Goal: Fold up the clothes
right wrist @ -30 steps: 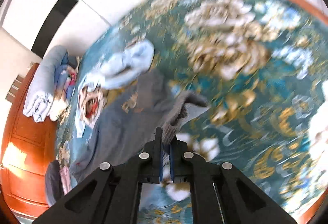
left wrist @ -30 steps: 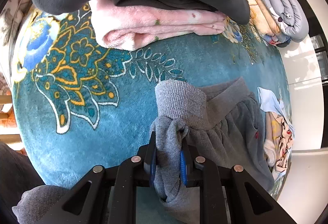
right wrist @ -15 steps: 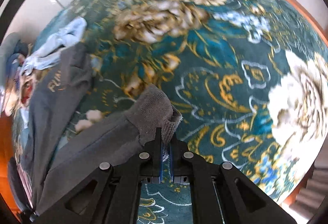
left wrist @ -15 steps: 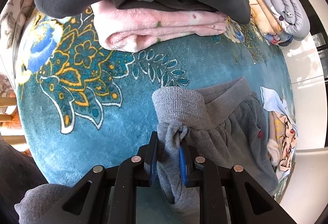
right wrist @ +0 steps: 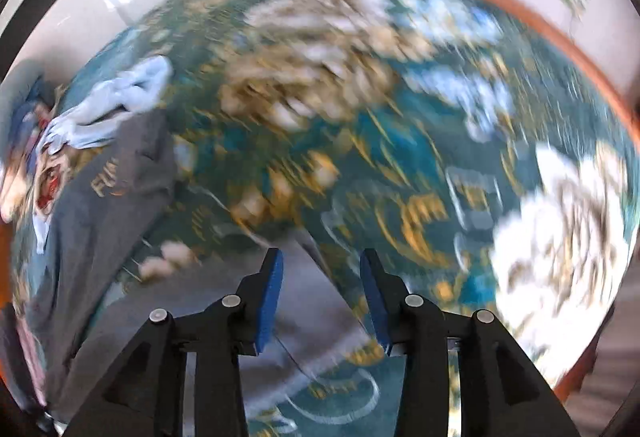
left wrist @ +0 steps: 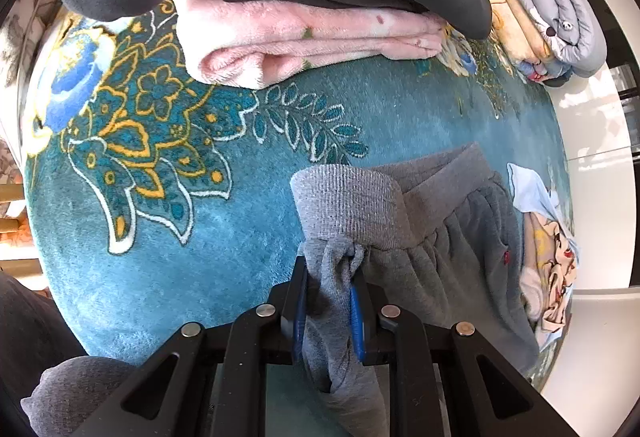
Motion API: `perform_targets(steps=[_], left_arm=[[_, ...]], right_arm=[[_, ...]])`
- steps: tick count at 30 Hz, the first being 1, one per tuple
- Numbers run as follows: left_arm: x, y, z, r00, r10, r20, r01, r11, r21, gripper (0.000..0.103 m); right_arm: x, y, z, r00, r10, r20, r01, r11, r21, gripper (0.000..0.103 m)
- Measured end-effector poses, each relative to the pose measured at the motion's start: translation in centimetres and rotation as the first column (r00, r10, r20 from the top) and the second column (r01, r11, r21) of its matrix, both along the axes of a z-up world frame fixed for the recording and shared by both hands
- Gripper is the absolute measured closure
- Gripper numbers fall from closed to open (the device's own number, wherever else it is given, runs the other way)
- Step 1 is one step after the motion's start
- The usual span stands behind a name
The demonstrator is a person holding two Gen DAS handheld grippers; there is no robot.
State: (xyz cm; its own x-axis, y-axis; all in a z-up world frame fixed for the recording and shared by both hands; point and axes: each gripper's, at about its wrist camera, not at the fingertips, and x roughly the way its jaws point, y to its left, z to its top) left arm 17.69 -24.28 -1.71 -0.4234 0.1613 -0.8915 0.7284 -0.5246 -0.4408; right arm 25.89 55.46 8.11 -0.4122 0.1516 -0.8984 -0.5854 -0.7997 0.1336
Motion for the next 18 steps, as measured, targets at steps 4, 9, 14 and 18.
perform_targets(steps=[4, 9, 14, 18], left_arm=[[0.0, 0.1, -0.1, 1.000, 0.008, 0.016, -0.007, 1.000, -0.012, 0.083], [0.3, 0.0, -0.2, 0.999, 0.029, 0.015, -0.029, 1.000, -0.007, 0.083], [-0.1, 0.3, -0.4, 0.999, 0.030, 0.034, -0.029, 0.999, -0.025, 0.083], [-0.6, 0.5, -0.5, 0.998, 0.018, 0.053, -0.016, 0.999, -0.042, 0.083]], right_arm=[[-10.2, -6.4, -0.9, 0.963, 0.270, 0.017, -0.270, 0.961, 0.059, 0.056], [-18.6, -14.7, -3.6, 0.840, 0.535, 0.091, -0.541, 0.817, 0.198, 0.057], [-23.6, -17.6, -6.6, 0.774, 0.585, 0.242, -0.633, 0.718, 0.289, 0.057], [-24.5, -16.6, -8.5, 0.775, 0.564, 0.285, -0.629, 0.729, 0.268, 0.057]])
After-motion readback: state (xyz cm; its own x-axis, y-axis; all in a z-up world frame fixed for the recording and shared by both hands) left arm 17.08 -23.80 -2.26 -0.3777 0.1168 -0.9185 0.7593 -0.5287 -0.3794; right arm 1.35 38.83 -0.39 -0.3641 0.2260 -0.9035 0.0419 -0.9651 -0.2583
